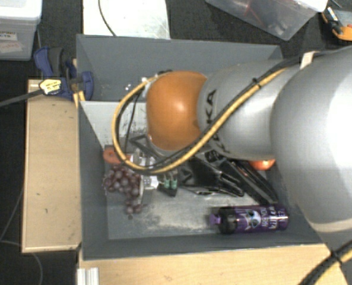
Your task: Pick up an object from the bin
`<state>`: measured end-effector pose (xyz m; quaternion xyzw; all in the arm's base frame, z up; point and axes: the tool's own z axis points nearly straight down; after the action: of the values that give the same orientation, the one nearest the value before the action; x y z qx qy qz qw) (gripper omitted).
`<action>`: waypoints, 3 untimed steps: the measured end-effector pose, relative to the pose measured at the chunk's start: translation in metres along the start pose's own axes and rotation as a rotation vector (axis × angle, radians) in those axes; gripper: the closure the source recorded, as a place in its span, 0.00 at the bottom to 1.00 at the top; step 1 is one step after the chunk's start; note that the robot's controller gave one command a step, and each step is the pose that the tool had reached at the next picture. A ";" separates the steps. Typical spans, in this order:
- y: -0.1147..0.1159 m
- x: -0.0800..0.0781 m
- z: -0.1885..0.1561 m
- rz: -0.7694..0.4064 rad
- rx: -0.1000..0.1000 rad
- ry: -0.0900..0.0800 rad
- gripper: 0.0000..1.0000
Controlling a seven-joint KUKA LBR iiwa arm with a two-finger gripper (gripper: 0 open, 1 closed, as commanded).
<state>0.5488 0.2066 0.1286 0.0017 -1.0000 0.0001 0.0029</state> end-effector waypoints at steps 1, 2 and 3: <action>-0.001 -0.002 -0.004 0.006 -0.002 -0.007 0.00; 0.042 0.015 0.059 0.373 -0.001 -0.003 0.00; 0.036 0.003 -0.005 -0.045 -0.003 -0.013 0.00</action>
Offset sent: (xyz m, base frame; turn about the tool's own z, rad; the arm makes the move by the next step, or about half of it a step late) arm -0.0155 0.0421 -0.0586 0.3727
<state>0.5452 0.2429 0.1333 0.0242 -0.9997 -0.0016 -0.0038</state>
